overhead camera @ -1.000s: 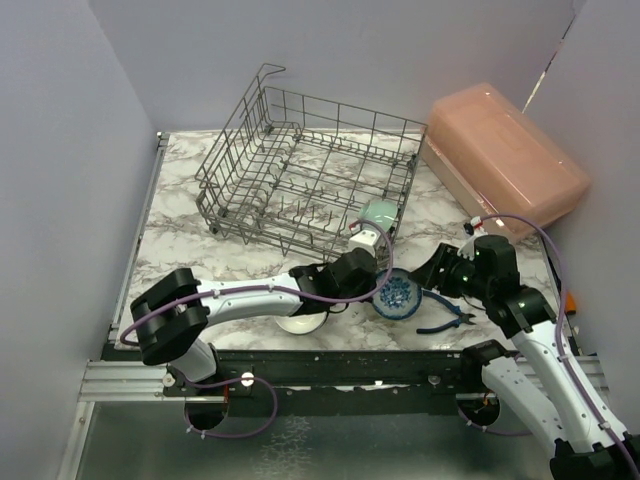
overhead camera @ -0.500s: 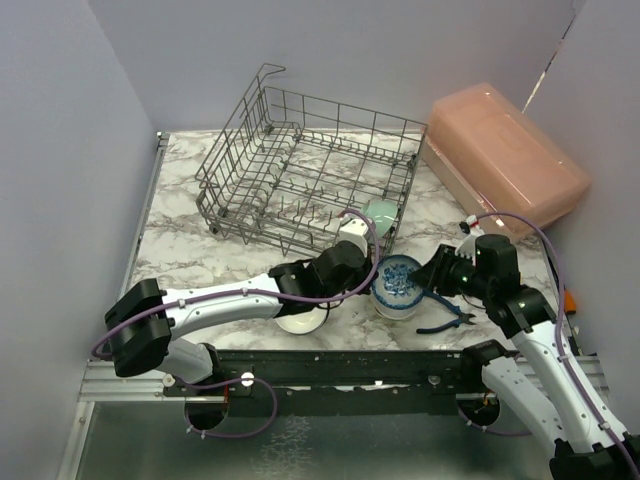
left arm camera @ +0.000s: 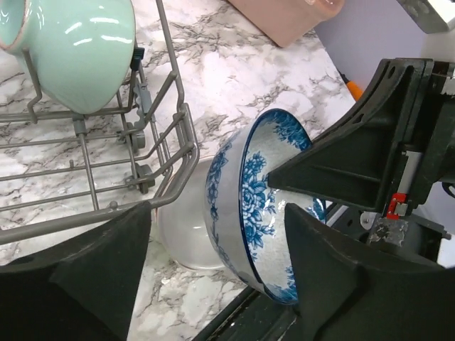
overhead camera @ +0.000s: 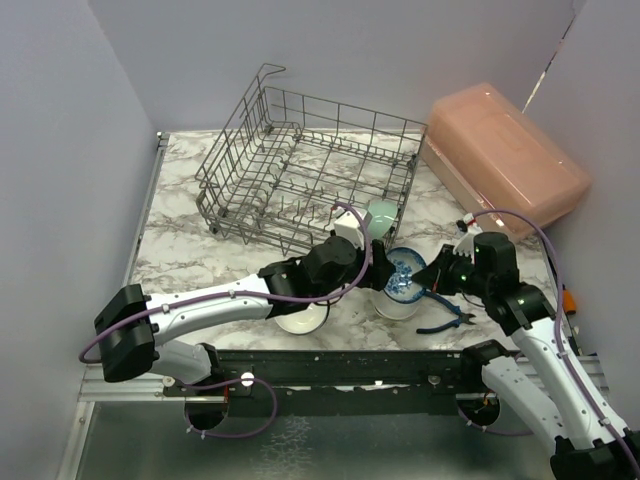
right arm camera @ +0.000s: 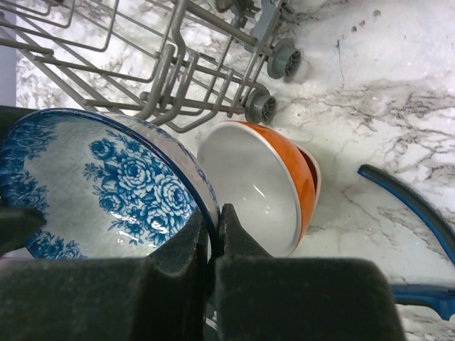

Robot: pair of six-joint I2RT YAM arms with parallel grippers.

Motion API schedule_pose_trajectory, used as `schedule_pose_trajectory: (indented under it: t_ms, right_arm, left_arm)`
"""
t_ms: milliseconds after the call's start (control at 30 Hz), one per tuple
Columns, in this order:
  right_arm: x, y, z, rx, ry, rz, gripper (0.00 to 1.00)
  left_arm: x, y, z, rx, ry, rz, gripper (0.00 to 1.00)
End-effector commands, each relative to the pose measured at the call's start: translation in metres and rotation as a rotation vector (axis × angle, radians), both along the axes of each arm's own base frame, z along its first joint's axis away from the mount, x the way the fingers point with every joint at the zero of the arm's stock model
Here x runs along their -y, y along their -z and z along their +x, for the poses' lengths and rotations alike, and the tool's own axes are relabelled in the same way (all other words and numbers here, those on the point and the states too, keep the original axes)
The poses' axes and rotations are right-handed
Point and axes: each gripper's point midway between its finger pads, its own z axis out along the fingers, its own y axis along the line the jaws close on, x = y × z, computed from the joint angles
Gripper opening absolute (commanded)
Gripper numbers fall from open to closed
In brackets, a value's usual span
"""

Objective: Load the bowls into the dish rack
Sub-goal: Pick up the bowl from the center of the board.

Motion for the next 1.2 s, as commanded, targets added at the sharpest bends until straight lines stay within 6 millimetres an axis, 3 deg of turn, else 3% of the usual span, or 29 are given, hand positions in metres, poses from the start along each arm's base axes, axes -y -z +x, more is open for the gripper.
schedule_pose_trajectory:
  t_ms: [0, 167, 500, 800, 1067, 1167]
  right_arm:
    - [-0.007, -0.033, 0.013, 0.115, -0.014, 0.047, 0.0]
    - [-0.01, -0.037, 0.016, 0.151, -0.049, 0.04, 0.01]
    - [-0.018, -0.053, 0.019, 0.204, -0.11, 0.05, 0.01]
    - [-0.028, -0.079, 0.019, 0.3, -0.159, 0.113, 0.01]
    - [-0.032, -0.11, 0.024, 0.414, -0.161, 0.17, 0.01]
    - [-0.037, -0.111, 0.027, 0.432, -0.189, 0.181, 0.01]
  left_arm:
    - [-0.001, -0.008, -0.005, 0.016, 0.036, 0.001, 0.84]
    - [0.003, -0.018, -0.005, 0.021, 0.067, -0.043, 0.99]
    - [0.0, -0.044, -0.002, 0.001, 0.179, -0.196, 0.99]
    - [-0.021, -0.069, 0.002, -0.067, 0.242, -0.42, 0.99]
    - [-0.037, -0.079, -0.007, -0.064, 0.263, -0.47, 0.99]
    - [-0.043, -0.082, -0.01, -0.067, 0.26, -0.488, 0.99]
